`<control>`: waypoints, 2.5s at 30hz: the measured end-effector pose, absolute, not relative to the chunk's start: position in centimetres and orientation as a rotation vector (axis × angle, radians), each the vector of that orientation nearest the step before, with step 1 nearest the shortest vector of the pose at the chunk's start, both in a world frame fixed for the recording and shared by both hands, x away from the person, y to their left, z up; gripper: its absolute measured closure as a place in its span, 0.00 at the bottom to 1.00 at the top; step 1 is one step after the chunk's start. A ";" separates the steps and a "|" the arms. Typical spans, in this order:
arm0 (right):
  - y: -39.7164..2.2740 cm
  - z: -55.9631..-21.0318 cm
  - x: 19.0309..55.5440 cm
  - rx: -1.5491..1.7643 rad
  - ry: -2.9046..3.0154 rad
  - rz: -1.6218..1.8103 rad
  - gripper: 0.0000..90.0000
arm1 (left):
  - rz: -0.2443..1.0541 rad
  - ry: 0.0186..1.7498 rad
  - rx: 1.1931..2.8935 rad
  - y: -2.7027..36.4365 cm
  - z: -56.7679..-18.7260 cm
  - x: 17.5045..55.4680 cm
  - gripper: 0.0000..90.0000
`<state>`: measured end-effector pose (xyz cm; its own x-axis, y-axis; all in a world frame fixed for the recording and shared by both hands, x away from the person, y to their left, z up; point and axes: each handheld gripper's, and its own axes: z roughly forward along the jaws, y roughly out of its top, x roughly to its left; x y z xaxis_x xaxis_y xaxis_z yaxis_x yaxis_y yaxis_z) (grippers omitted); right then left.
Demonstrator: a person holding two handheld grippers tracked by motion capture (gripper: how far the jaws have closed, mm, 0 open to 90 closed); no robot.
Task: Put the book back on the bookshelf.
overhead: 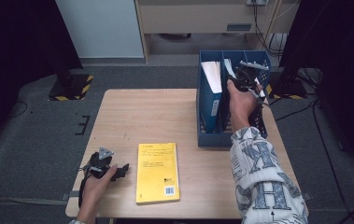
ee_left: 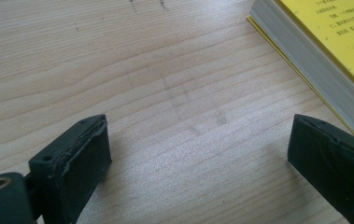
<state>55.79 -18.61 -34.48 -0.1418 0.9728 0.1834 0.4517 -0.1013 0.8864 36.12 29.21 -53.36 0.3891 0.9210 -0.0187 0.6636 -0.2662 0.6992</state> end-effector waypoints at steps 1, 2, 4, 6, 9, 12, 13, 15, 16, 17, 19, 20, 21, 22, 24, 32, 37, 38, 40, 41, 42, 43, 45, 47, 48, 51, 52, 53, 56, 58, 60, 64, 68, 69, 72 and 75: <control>-18.6 -34.5 55.8 1.571 1.616 1.206 0.82 | 0.530 1.353 2.024 29.2 -53.4 36.1 0.06; -18.5 -34.5 55.8 1.568 1.616 1.207 0.82 | 0.529 1.353 2.023 29.2 -53.4 36.1 0.06; -18.4 -34.6 55.8 1.564 1.615 1.207 0.82 | 0.527 1.355 2.022 29.2 -53.4 36.1 0.06; -18.3 -34.6 55.8 1.558 1.619 1.205 0.82 | 0.527 1.355 2.021 29.2 -53.4 36.1 0.06; -18.2 -34.7 55.8 1.557 1.619 1.207 0.82 | 0.527 1.355 2.021 29.2 -53.4 36.1 0.06; -18.2 -34.7 55.8 1.562 1.618 1.207 0.81 | 0.526 1.356 2.020 29.2 -53.4 36.1 0.06; -18.2 -34.7 55.7 1.561 1.620 1.207 0.81 | 0.526 1.355 2.021 29.2 -53.4 36.1 0.06; -18.1 -34.7 55.6 1.560 1.622 1.202 0.81 | 0.526 1.355 2.023 29.2 -53.3 36.1 0.06; -18.1 -34.7 55.6 1.561 1.626 1.202 0.81 | 0.526 1.355 2.022 29.2 -53.4 36.1 0.06; -18.0 -34.6 55.6 1.564 1.625 1.202 0.81 | 0.526 1.355 2.023 29.2 -53.3 36.1 0.06; -17.9 -34.6 55.5 1.571 1.628 1.213 0.80 | 0.526 1.355 2.022 29.2 -53.4 36.1 0.06; -17.9 -34.6 55.5 1.574 1.629 1.217 0.79 | 0.526 1.355 2.022 29.2 -53.4 36.1 0.06; -17.9 -34.6 55.5 1.574 1.631 1.217 0.79 | 0.527 1.354 2.022 29.2 -53.4 36.1 0.06; -17.8 -34.6 55.5 1.574 1.636 1.220 0.79 | 0.526 1.355 2.023 29.2 -53.3 36.1 0.06; -17.9 -34.6 55.5 1.580 1.637 1.229 0.78 | 0.526 1.354 2.022 29.2 -53.4 36.1 0.06; -18.1 -34.6 55.5 1.594 1.644 1.264 0.75 | 0.526 1.354 2.021 29.2 -53.4 36.1 0.06; -18.3 -34.5 55.4 1.604 1.654 1.280 0.72 | 0.526 1.354 2.021 29.2 -53.4 36.1 0.06; -18.3 -34.4 55.4 1.598 1.651 1.288 0.71 | 0.526 1.354 2.021 29.2 -53.4 36.1 0.06; -18.4 -34.3 55.3 1.596 1.650 1.302 0.70 | 0.526 1.354 2.022 29.2 -53.4 36.1 0.06; -18.5 -34.2 55.3 1.595 1.646 1.308 0.69 | 0.526 1.354 2.023 29.2 -53.4 36.1 0.06; -18.6 -34.1 55.2 1.594 1.641 1.314 0.68 | 0.526 1.354 2.022 29.2 -53.4 36.1 0.06; -18.7 -34.0 55.2 1.591 1.639 1.320 0.67 | 0.526 1.354 2.022 29.2 -53.4 36.1 0.06; -18.9 -33.9 55.1 1.595 1.638 1.332 0.65 | 0.526 1.355 2.022 29.1 -53.4 36.1 0.06; -19.1 -33.7 55.0 1.597 1.641 1.338 0.64 | 0.527 1.354 2.022 29.1 -53.4 36.1 0.06; -19.1 -33.7 54.9 1.594 1.642 1.341 0.64 | 0.527 1.354 2.022 29.1 -53.4 36.1 0.06; -19.3 -33.5 54.8 1.589 1.646 1.342 0.62 | 0.528 1.354 2.022 29.1 -53.4 36.1 0.06; -19.3 -33.5 54.7 1.585 1.648 1.342 0.62 | 0.527 1.354 2.023 29.1 -53.4 36.1 0.06; -19.4 -33.4 54.7 1.584 1.648 1.345 0.61 | 0.528 1.354 2.023 29.1 -53.4 36.1 0.06; -19.5 -33.3 54.6 1.579 1.654 1.343 0.60 | 0.529 1.352 2.026 29.1 -53.4 36.1 0.06; -19.5 -33.2 54.5 1.572 1.660 1.349 0.58 | 0.528 1.353 2.024 29.1 -53.4 36.1 0.06; -19.6 -33.2 54.4 1.569 1.662 1.348 0.58 | 0.530 1.353 2.025 29.1 -53.4 36.1 0.06; -19.6 -33.1 54.3 1.568 1.665 1.353 0.58 | 0.529 1.353 2.025 29.1 -53.4 36.1 0.06; -19.7 -33.1 54.3 1.569 1.671 1.355 0.57 | 0.528 1.352 2.025 29.1 -53.4 36.1 0.06; -19.7 -33.1 54.3 1.567 1.672 1.354 0.56 | 0.528 1.351 2.027 29.1 -53.4 36.1 0.06; -19.8 -33.0 54.3 1.576 1.671 1.361 0.53 | 0.529 1.351 2.028 29.1 -53.4 36.1 0.06; -20.0 -33.0 54.2 1.569 1.674 1.356 0.50 | 0.530 1.351 2.029 29.1 -53.4 36.1 0.06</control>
